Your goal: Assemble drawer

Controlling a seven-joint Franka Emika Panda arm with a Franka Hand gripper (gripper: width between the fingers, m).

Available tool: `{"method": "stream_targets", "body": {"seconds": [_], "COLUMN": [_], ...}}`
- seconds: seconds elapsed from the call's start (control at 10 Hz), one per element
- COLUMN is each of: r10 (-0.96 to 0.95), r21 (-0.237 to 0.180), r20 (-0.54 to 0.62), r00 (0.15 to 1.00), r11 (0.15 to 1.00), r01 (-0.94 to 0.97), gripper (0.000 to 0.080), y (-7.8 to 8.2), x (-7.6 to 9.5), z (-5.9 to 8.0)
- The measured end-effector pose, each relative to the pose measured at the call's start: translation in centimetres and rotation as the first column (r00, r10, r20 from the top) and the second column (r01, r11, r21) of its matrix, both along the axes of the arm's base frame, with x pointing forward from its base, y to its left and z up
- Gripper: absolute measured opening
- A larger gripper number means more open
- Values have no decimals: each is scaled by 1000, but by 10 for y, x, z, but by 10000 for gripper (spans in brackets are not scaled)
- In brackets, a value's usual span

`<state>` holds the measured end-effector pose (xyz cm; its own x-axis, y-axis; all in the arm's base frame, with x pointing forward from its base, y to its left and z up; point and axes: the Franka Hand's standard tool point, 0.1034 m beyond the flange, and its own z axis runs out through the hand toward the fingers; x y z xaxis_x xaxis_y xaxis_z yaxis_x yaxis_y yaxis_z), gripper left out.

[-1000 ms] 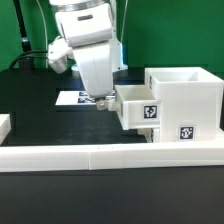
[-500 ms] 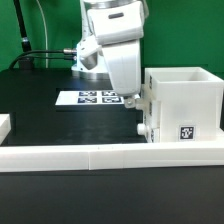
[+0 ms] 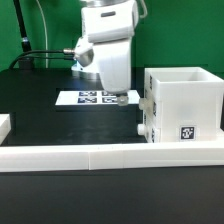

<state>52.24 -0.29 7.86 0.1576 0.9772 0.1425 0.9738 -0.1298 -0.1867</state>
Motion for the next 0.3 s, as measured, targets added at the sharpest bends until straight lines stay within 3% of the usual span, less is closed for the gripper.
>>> {"method": "stream_targets", "body": {"seconds": [0.3], "r10": [-44], "r21": [-33], "r20": [33], "r00": [998], "r11": [998], "r01": [45], "gripper": [648], "y": [-14], "x": [-36], "z": [8]}}
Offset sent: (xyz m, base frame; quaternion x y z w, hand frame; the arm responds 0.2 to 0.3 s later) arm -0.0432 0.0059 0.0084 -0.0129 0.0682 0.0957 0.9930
